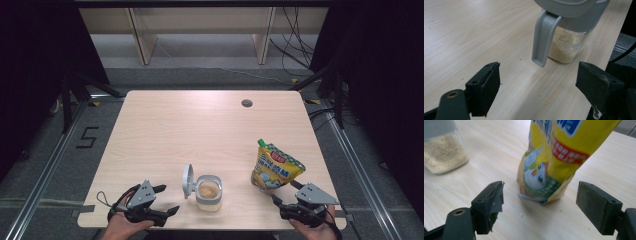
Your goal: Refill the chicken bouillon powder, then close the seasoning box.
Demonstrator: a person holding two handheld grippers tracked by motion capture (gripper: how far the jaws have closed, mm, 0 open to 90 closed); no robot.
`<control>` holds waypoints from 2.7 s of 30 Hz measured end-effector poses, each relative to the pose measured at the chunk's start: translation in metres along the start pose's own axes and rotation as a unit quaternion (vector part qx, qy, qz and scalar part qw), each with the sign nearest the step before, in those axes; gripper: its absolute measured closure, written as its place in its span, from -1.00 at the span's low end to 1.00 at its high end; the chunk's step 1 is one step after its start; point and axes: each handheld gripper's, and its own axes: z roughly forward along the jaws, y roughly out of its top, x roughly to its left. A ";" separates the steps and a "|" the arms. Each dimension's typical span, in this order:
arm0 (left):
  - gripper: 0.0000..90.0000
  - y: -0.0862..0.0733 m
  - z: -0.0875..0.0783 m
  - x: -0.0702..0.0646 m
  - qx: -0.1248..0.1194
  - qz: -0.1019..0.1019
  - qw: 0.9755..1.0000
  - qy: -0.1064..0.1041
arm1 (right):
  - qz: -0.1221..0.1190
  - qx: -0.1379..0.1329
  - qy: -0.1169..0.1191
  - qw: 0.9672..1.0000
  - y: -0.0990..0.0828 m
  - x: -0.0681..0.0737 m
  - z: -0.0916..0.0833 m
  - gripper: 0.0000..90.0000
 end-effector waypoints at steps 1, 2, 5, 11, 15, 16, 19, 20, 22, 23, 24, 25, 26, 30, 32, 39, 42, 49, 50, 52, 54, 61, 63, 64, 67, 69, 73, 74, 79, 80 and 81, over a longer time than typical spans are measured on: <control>-0.59 0.000 0.000 0.001 -0.007 -0.002 1.000 0.001 | 0.001 0.005 0.002 1.000 -0.001 0.001 0.000 -0.49; -0.58 0.002 -0.001 0.001 -0.002 -0.005 1.000 0.006 | 0.000 0.009 0.002 1.000 -0.002 0.001 -0.001 -0.50; -0.58 0.005 -0.005 0.003 -0.002 -0.006 1.000 0.013 | -0.007 0.018 -0.003 1.000 -0.004 0.002 -0.002 -0.50; -0.56 0.004 -0.004 0.006 0.015 -0.026 0.999 0.033 | -0.006 0.028 -0.003 1.000 -0.007 0.004 -0.005 -0.49; -0.53 0.005 -0.007 0.008 0.014 -0.033 0.999 0.038 | -0.007 0.034 -0.004 0.999 -0.008 0.006 -0.005 -0.49; -0.51 0.006 -0.009 0.010 0.017 -0.017 0.999 0.036 | -0.001 0.038 -0.004 0.999 -0.009 0.008 -0.005 -0.49; -0.47 0.007 -0.008 0.008 0.009 -0.035 0.999 0.032 | -0.007 0.036 0.010 0.999 -0.010 0.007 -0.003 -0.49; -0.45 0.007 -0.008 0.007 0.011 -0.034 0.999 0.032 | -0.010 0.038 0.004 0.999 -0.009 0.007 -0.004 -0.49; -0.38 0.009 -0.009 0.007 0.014 -0.028 0.999 0.029 | -0.013 0.038 0.004 0.999 -0.009 0.007 -0.004 -0.49; -0.35 0.010 -0.010 0.007 0.017 -0.022 0.999 0.031 | -0.013 0.038 0.004 0.999 -0.009 0.007 -0.004 -0.48; -0.29 0.010 -0.009 0.005 0.007 -0.032 0.999 0.030 | -0.015 0.038 0.004 0.999 -0.009 0.007 -0.004 -0.48; -0.13 0.011 -0.011 0.005 0.003 -0.029 0.999 0.035 | -0.014 0.039 0.001 0.999 -0.010 0.007 -0.005 -0.48; 0.02 0.013 -0.012 0.005 -0.008 -0.026 0.999 0.031 | -0.011 0.041 0.001 0.999 -0.010 0.007 -0.005 -0.48; 0.62 0.019 -0.017 0.003 -0.020 -0.007 0.999 0.042 | -0.010 0.041 0.003 0.999 -0.010 0.007 -0.005 -0.48; 0.85 0.021 -0.018 0.003 -0.024 0.005 0.999 0.045 | -0.011 0.042 0.002 0.999 -0.010 0.007 -0.004 -0.48; 0.98 0.027 -0.018 0.000 -0.022 0.021 0.999 0.031 | -0.007 0.045 0.004 0.999 -0.010 0.008 -0.004 -0.48; 0.98 0.034 -0.019 -0.003 -0.027 0.023 0.999 0.026 | -0.010 0.046 0.003 0.999 -0.009 0.009 -0.003 -0.48; 0.98 0.048 -0.016 -0.010 -0.036 0.019 0.999 0.017 | -0.006 0.049 0.009 0.999 -0.010 0.009 -0.003 -0.47; 0.98 0.050 -0.015 -0.011 -0.036 0.022 0.999 0.012 | -0.005 0.050 0.009 0.999 -0.010 0.009 -0.003 -0.47; 0.98 0.053 -0.016 -0.011 -0.036 0.030 0.999 0.014 | -0.011 0.050 0.006 0.999 -0.010 0.009 -0.002 -0.47; 0.98 0.055 -0.015 -0.012 -0.042 0.031 0.999 0.010 | -0.016 0.047 0.003 0.999 -0.010 0.008 -0.002 -0.47; 0.98 0.062 -0.015 -0.018 -0.047 0.038 0.998 0.003 | -0.010 0.053 0.007 0.999 -0.010 0.009 -0.002 -0.47; 0.98 0.064 -0.014 -0.020 -0.048 0.043 0.998 0.000 | -0.010 0.052 0.008 0.999 -0.010 0.009 -0.002 -0.47; 0.98 0.065 -0.013 -0.021 -0.050 0.043 0.998 -0.001 | -0.010 0.052 0.008 0.999 -0.009 0.010 -0.002 -0.47; 0.98 0.067 -0.012 -0.021 -0.051 0.052 0.997 -0.005 | -0.010 0.053 0.009 0.998 -0.009 0.010 -0.002 -0.47; 0.98 0.067 -0.010 -0.023 -0.051 0.037 0.998 -0.009 | -0.010 0.053 0.009 0.999 -0.009 0.010 -0.002 -0.47; 0.98 0.069 -0.007 -0.026 -0.050 0.040 0.998 -0.013 | -0.011 0.053 0.008 0.999 -0.009 0.010 -0.002 -0.47; 0.98 0.070 -0.007 -0.026 -0.048 0.050 0.997 -0.012 | -0.012 0.052 0.008 0.999 -0.009 0.010 -0.002 -0.47; 0.98 0.074 -0.004 -0.030 -0.049 0.054 0.997 -0.018 | -0.013 0.053 0.009 0.998 -0.009 0.010 -0.002 -0.47; 0.98 0.074 -0.004 -0.030 -0.049 0.054 0.997 -0.018 | -0.012 0.053 0.009 0.998 -0.009 0.010 -0.002 -0.47; 0.98 0.075 -0.004 -0.031 -0.049 0.056 0.997 -0.020 | -0.012 0.054 0.010 0.998 -0.009 0.010 -0.002 -0.47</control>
